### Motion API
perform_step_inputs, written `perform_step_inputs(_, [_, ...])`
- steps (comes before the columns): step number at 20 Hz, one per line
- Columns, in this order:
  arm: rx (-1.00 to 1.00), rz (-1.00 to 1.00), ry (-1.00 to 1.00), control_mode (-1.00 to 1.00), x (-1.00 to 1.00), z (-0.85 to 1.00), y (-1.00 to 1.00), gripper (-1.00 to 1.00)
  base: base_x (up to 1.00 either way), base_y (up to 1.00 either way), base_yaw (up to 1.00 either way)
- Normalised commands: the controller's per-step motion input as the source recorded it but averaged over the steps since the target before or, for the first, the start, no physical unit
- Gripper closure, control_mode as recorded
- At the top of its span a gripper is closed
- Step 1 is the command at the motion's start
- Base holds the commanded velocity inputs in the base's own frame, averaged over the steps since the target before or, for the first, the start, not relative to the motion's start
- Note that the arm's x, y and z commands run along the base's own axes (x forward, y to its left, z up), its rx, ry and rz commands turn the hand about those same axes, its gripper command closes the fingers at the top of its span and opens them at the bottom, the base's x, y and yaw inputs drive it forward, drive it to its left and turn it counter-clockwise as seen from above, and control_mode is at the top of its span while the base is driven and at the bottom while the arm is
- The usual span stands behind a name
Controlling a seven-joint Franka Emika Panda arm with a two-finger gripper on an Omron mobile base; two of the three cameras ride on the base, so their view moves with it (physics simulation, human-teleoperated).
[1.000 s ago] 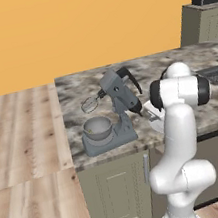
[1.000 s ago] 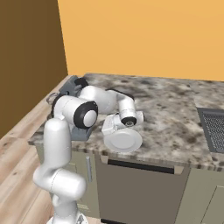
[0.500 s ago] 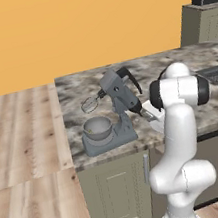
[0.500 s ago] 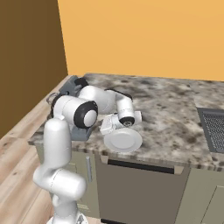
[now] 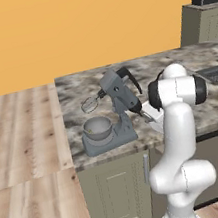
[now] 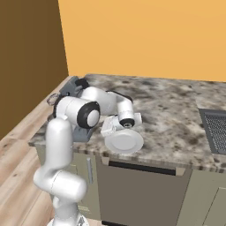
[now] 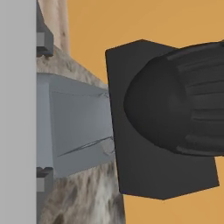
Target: Add butter and sugar cubes to the stand mixer bowl and then turn on the stand mixer to begin making frosting.
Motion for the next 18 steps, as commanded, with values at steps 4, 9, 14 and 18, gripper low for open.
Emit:
perform_step_inputs(4, [0.00, 0.00, 0.00, -1.00, 0.05, -0.15, 0.00, -1.00, 0.00, 0.00, 0.00])
perform_step_inputs(9, [0.00, 0.00, 0.00, -1.00, 0.01, -0.10, 0.02, -1.00, 0.00, 0.00, 0.00])
perform_step_inputs(14, [0.00, 0.00, 0.00, -1.00, 0.11, -0.04, 0.07, -1.00, 0.00, 0.00, 0.00])
perform_step_inputs(18, [0.00, 0.00, 0.00, -1.00, 0.20, -0.02, 0.07, -1.00, 0.00, 0.00, 0.00])
